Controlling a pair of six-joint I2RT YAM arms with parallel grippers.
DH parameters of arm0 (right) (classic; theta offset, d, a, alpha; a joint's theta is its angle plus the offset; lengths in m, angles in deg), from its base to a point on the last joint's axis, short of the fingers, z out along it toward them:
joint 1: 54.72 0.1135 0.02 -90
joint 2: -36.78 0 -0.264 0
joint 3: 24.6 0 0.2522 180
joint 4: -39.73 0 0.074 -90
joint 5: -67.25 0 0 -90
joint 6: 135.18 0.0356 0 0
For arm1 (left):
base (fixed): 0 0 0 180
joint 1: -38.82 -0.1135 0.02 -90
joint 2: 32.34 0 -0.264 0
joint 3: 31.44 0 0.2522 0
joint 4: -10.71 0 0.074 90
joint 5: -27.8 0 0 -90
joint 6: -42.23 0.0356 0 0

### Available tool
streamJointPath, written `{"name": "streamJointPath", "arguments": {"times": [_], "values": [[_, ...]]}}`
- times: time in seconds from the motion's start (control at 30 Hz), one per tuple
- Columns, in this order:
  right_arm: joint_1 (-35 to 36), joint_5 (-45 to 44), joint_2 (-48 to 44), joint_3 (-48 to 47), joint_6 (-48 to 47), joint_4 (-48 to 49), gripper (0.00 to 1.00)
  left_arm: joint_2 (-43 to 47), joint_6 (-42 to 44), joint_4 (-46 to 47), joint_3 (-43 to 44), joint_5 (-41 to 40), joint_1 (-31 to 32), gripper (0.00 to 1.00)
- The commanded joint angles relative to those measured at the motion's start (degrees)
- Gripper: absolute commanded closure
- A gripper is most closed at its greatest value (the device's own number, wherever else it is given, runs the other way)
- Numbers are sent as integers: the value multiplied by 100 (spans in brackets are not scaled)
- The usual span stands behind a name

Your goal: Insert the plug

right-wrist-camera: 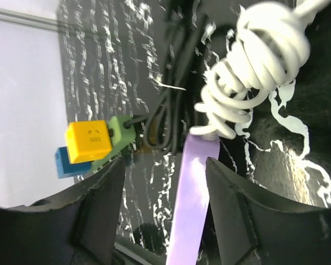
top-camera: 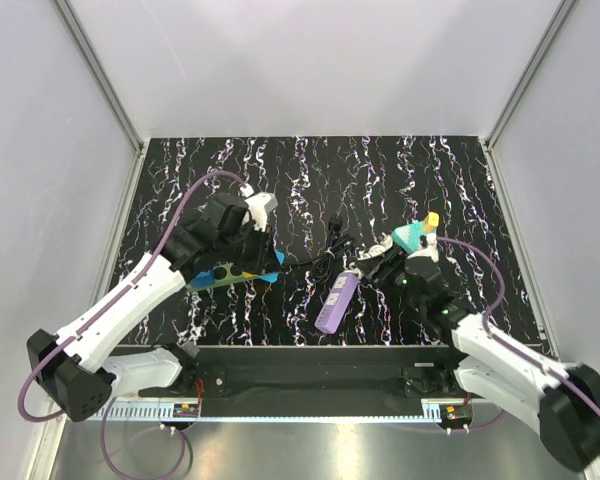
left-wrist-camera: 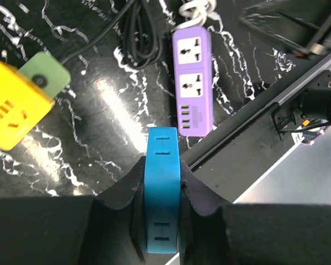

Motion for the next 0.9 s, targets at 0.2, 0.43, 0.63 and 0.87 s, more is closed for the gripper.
{"name": "streamJointPath", "arguments": {"times": [0.2, 0.43, 0.63, 0.87], "values": [[23, 6, -1014, -652, -1434, -2392, 75, -1007, -455, 267, 909, -753, 943, 100], [23, 2028, 232, -695, -1724, -502, 88, -1369, -1062, 978, 708, -658, 1093, 100], [23, 2310, 893, -889, -1768, 16, 87, -1589, -1317, 1585, 374, -384, 1093, 100], [31, 2196, 1263, -635, -1619, 70, 86, -1853, -1344, 1744, 303, -261, 1102, 100]]}}
